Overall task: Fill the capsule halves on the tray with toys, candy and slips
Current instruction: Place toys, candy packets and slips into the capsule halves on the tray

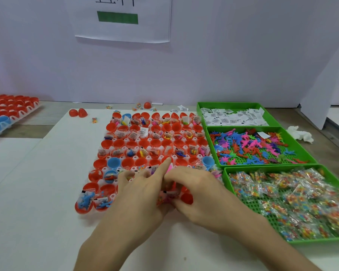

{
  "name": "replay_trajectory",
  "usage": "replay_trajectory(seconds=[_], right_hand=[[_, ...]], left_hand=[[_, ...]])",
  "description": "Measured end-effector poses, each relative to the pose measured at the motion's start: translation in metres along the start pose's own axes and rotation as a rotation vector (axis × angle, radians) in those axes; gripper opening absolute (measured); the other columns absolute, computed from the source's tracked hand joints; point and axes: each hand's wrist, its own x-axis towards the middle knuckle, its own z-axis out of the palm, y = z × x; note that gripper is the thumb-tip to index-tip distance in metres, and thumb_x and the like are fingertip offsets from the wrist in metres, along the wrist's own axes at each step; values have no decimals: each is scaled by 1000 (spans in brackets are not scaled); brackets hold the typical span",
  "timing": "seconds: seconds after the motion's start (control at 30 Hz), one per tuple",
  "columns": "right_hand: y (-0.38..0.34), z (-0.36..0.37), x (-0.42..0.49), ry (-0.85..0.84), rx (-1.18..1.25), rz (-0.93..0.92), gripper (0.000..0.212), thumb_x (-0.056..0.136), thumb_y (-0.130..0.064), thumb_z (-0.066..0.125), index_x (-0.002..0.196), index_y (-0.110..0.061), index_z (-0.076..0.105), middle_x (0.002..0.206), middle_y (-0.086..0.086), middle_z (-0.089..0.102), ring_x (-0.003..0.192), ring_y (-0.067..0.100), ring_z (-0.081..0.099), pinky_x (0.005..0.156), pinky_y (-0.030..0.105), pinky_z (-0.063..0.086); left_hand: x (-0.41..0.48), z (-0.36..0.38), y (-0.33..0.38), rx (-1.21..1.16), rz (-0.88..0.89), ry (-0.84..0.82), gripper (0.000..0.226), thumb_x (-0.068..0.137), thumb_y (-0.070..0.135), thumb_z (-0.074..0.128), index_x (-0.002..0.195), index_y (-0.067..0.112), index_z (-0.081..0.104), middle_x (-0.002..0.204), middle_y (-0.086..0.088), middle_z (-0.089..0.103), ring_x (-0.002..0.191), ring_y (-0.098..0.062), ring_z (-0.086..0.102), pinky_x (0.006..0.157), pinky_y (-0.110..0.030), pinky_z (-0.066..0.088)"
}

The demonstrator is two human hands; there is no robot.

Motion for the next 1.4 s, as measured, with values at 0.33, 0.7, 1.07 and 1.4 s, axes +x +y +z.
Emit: replay_trajectory(seconds=[0.33,0.7,1.07,1.4], right_hand=[[6,-17,-1,-36,-43,-32,37,81,-25,70,116,-32,63,110,-23,65,104,-5,58,97,33,40],[23,-43,-3,248,116,79,21,88,-14,75,105,-25,72,93,-15,70,91,8,67,80,13,49],[69,-87,-2,667,-5,468,13,92,-11,67,95,-22,74,83,-14,70,71,-1,64,61,9,47],[185,-131,46,301,-399,796,34,98,-35,59,123,-15,67,124,5,67,103,21,61,84,31,45]], left_hand=[[-2,-7,3,-30,-30,-15,92,88,56,58,148,49,-11,127,30,54,131,1,34,107,-31,5],[-7,-18,9,-57,2,-51,95,85,52,65,143,57,-10,126,40,53,130,7,27,102,-29,1],[-11,-1,107,-55,719,37,17,77,38,66,92,40,73,88,23,70,78,1,64,64,-16,47],[44,46,157,-47,571,-210,22,86,2,64,108,4,64,99,-11,52,86,-32,54,67,-43,44]])
